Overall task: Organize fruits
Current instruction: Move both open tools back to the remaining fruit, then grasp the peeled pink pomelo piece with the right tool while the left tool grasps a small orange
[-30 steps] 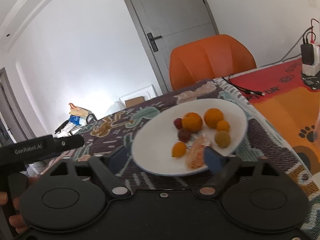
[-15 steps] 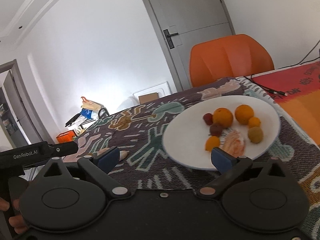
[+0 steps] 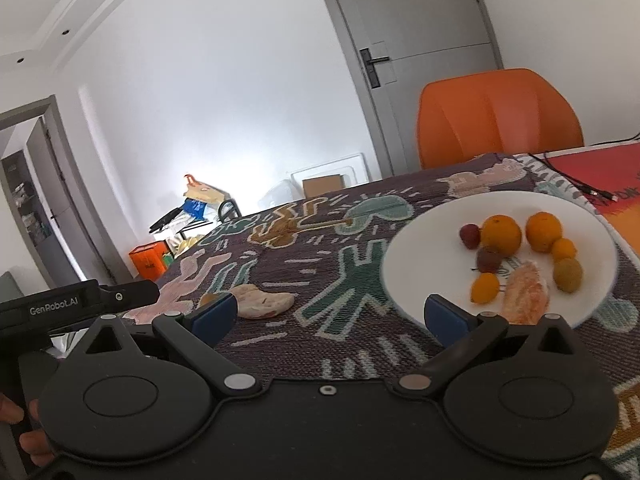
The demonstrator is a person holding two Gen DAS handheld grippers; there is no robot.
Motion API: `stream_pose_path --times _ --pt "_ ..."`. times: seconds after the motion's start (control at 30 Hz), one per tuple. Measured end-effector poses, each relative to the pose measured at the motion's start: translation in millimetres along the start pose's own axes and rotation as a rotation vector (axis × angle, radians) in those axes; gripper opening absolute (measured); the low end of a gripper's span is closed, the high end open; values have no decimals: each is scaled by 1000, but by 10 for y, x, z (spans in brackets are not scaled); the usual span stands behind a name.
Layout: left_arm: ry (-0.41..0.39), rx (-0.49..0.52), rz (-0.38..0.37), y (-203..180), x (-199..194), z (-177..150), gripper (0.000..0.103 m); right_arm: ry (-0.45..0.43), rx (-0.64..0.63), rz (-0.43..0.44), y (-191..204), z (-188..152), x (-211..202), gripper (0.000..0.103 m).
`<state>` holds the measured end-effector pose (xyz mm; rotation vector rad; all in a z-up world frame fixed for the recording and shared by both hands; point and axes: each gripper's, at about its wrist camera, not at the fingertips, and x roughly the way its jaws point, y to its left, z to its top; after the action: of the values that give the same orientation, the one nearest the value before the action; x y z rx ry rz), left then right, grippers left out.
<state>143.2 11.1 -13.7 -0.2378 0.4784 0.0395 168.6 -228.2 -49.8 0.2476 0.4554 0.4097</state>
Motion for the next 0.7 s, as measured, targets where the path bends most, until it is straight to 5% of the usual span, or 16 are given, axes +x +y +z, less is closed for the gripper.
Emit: stream_pose_path --times 0.7 --pt "7 -30 78 323 197 35 95 85 -153 97 339 143 637 101"
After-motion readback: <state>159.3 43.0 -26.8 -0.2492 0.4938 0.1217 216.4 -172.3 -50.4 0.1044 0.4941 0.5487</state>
